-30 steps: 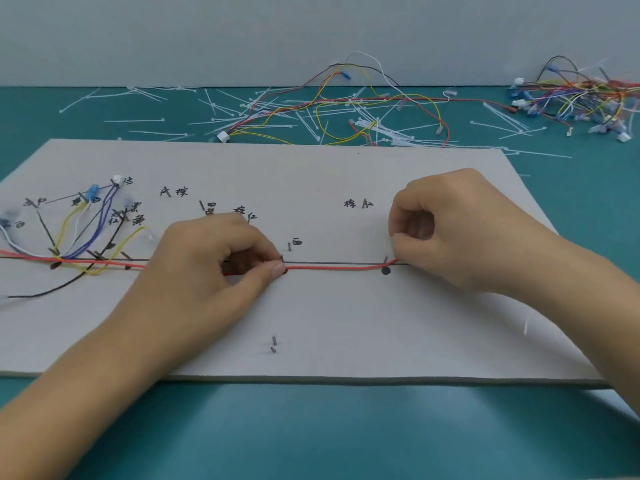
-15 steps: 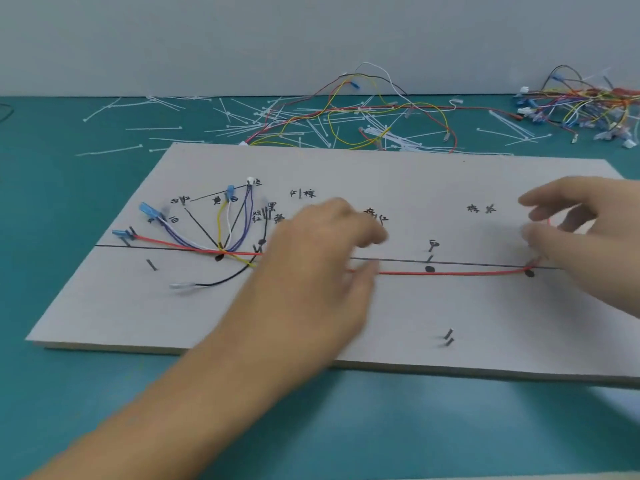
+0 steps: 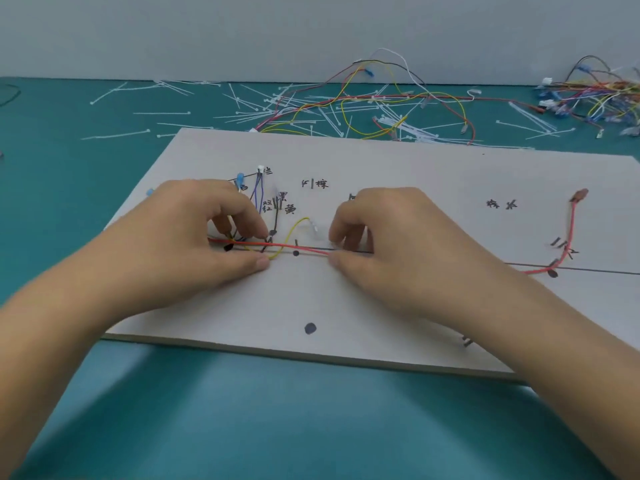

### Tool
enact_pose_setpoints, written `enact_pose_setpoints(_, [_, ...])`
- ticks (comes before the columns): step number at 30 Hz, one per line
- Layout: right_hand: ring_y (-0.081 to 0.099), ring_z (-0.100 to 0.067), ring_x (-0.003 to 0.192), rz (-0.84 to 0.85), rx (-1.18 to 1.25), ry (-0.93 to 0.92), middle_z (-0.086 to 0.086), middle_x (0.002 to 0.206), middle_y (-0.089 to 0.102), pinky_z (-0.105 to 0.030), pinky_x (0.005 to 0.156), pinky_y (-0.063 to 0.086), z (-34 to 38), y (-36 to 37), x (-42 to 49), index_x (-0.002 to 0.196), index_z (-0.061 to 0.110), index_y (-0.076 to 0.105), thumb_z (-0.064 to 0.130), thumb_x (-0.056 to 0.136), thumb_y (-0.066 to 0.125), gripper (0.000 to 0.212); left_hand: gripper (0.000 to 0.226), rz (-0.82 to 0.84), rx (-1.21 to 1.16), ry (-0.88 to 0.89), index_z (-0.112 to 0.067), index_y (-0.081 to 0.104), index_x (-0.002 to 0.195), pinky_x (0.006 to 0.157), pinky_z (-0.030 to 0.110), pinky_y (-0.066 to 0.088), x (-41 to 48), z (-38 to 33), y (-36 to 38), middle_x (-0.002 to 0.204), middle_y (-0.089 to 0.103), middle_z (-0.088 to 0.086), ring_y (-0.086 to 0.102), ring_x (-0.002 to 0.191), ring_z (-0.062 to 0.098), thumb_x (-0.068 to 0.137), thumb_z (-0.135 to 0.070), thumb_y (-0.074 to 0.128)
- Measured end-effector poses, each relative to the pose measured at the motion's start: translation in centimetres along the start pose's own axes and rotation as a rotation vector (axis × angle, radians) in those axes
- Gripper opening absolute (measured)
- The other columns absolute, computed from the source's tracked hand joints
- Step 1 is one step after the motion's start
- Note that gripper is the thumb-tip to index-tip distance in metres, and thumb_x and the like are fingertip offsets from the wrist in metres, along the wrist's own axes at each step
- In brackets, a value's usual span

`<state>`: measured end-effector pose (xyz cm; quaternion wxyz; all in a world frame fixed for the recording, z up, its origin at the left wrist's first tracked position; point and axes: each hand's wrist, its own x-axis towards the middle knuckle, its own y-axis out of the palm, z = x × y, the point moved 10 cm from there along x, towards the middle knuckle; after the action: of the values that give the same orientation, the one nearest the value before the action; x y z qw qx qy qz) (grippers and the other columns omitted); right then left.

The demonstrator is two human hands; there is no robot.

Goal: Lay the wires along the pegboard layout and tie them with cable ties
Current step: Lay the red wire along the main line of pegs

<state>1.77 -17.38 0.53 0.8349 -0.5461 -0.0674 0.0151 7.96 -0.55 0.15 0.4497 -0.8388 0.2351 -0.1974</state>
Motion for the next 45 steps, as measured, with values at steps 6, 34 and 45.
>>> enact_pose_setpoints(6, [0.051, -0.010, 0.077, 0.040, -0.017, 0.022, 0.010, 0.081, 0.062, -0.029, 0.068, 0.042, -0.3, 0.5, 0.9, 0.083, 0.022, 0.068, 0.020, 0.092, 0.069, 0.010, 0.014, -0.097, -0.012, 0.038, -0.030, 0.075, 0.074, 0.069, 0.005, 0.041, 0.0, -0.8, 0.0, 0.076, 0.067, -0.015, 0.061, 0.084, 0.007, 0.077, -0.025, 0.087])
enact_pose_setpoints(34, [0.056, 0.004, 0.069, 0.062, 0.008, 0.004, 0.012, 0.085, 0.070, -0.021, 0.063, 0.048, -1.5, -0.1, 4.9, 0.084, 0.027, 0.070, 0.016, 0.084, 0.068, 0.011, 0.013, -0.245, -0.072, 0.139, -0.024, 0.082, 0.094, 0.069, 0.033, 0.047, -2.1, -4.8, 2.0, 0.070, 0.062, -0.008, 0.058, 0.071, 0.016, 0.082, -0.020, 0.084])
enact_pose_setpoints(45, [0.052, 0.013, 0.069, 0.122, -0.037, -0.179, 0.019, 0.076, 0.062, -0.009, 0.058, 0.035, 0.1, 0.3, 4.7, 0.094, 0.029, 0.073, 0.023, 0.085, 0.073, 0.011, 0.015, -0.250, -0.082, 0.141, -0.024, 0.084, 0.096, 0.066, 0.032, 0.045, -2.1, -4.5, 2.2, 0.070, 0.062, -0.005, 0.058, 0.071, 0.019, 0.082, -0.025, 0.078])
